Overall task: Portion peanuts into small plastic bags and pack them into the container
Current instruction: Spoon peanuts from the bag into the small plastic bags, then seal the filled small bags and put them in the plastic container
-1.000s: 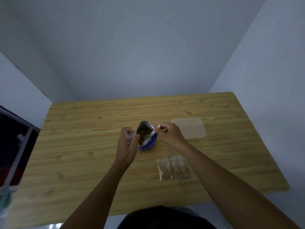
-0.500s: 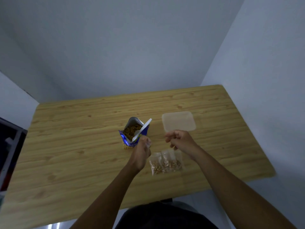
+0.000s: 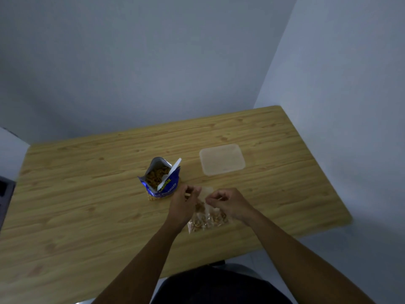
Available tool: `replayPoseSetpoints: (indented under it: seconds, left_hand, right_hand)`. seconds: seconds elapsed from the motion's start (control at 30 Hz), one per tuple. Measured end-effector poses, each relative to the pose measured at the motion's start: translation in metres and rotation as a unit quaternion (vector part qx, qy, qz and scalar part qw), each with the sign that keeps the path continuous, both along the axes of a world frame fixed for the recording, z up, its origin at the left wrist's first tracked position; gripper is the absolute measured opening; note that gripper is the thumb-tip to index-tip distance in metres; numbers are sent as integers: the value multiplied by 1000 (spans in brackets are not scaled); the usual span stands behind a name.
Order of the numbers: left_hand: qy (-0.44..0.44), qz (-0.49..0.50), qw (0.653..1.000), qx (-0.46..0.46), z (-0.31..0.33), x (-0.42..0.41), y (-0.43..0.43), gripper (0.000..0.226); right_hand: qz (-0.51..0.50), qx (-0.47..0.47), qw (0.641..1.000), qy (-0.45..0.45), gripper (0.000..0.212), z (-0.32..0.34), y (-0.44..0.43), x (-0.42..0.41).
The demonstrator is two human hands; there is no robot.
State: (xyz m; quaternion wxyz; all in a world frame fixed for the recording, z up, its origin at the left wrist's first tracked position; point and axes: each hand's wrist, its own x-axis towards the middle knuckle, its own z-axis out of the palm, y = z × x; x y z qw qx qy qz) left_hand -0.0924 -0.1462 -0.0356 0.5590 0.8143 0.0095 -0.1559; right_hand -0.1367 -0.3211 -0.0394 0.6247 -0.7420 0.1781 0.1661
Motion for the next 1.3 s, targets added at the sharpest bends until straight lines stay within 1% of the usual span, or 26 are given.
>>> replayPoseSetpoints:
  seconds: [0.03,0.17,0.27,0.37,0.43,0.53,0.57,0.6,0.73,0.8,0.87,0.93,1.0,1.07,1.17,1.23,1.3]
  left_hand:
    - [10,3,1000,-7,-3,1,-2,17]
    - [83,13,995,-57,-5,0,-9,6]
    - [131,11,988,-82,-6,-4,-17,18]
    - [151,30,985,-75,-14,-9,-23,18]
    - [151,30,986,-57,-18,-13,-25,17]
    - [149,26,988,-33,-22,-15,-22,17]
    - [146,24,989,-27,-23,-16,-20,16]
    - [143,24,989,-20,-23,-16,-17,16]
    - [124,32,992,16,-26,-18,-3,14]
    - [122,47,991,26,-26,-17,6,15]
    - [125,62,990,36,-26,-15,17,13]
    - [119,81,988,64,-29,-13,33,14]
    - [102,109,982,114,-31,-9,52,15]
    - [72,146,975,149,-28,-5,71,19]
    - [1,188,972,143,-22,9,94,33]
    - [-57,168,975,137,-18,19,108,42]
    - [-90,122,978,140,-11,29,119,47]
  right_hand:
    - [-5,-3,1000,-5,2,-3,-3,1]
    - [-25,-13,1000,-9,4,-11,-15,-1]
    - [-21,-40,999,0,12,-19,-26,-2]
    - [-21,-84,996,6,18,-32,-34,-4]
    - [-24,-127,991,15,18,-40,-39,-8]
    - [-33,-168,984,50,6,-52,-49,-14]
    - [-30,-180,981,62,1,-55,-53,-15]
    - [-25,-197,978,69,4,-59,-56,-16]
    - [-20,-251,965,73,18,-62,-55,-19]
    - [-43,-270,959,68,25,-59,-50,-19]
    - [-62,-297,952,41,35,-53,-40,-16]
    - [-72,-323,943,-24,35,-45,-26,-8]
    - [-83,-306,944,-93,26,-31,-7,4]
    - [-82,-259,954,-129,24,-11,15,21]
    - [-64,-198,964,-165,28,21,47,50]
    - [-47,-183,965,-182,35,34,65,71]
    - [-24,-194,963,-184,39,42,77,88]
